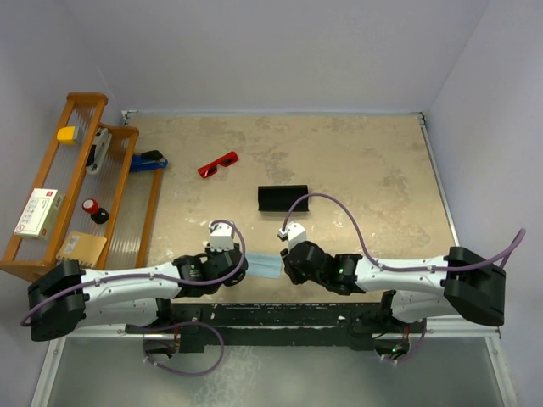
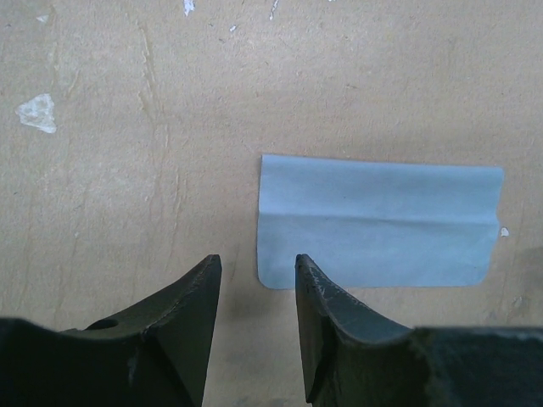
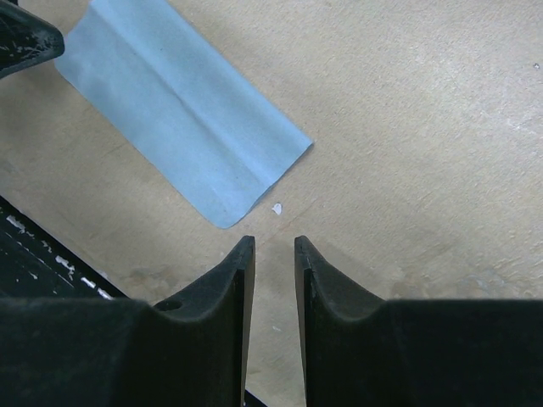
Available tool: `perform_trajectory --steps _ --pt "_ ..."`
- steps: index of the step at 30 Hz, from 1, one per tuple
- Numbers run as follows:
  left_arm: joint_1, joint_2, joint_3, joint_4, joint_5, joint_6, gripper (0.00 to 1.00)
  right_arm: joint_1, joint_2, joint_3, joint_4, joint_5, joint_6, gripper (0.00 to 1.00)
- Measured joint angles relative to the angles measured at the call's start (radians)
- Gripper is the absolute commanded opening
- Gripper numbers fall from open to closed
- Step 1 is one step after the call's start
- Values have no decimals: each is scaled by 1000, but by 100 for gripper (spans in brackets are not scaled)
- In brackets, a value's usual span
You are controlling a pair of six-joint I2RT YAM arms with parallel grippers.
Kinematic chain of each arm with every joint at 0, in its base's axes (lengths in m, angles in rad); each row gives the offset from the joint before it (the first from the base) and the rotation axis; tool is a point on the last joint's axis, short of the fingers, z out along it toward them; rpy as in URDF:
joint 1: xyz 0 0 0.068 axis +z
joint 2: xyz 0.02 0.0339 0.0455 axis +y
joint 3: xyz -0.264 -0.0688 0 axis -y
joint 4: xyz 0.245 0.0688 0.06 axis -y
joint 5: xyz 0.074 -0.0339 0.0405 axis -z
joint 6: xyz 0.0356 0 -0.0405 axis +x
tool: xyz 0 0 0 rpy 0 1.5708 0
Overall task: Organize the sunglasses
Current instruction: Fold the glasses cleaning cloth at the center of the board.
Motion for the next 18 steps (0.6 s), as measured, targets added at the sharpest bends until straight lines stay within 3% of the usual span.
perform_trajectory --steps 18 --pt "0 114 0 70 26 -9 37 0 -23 -33 5 0 13 28"
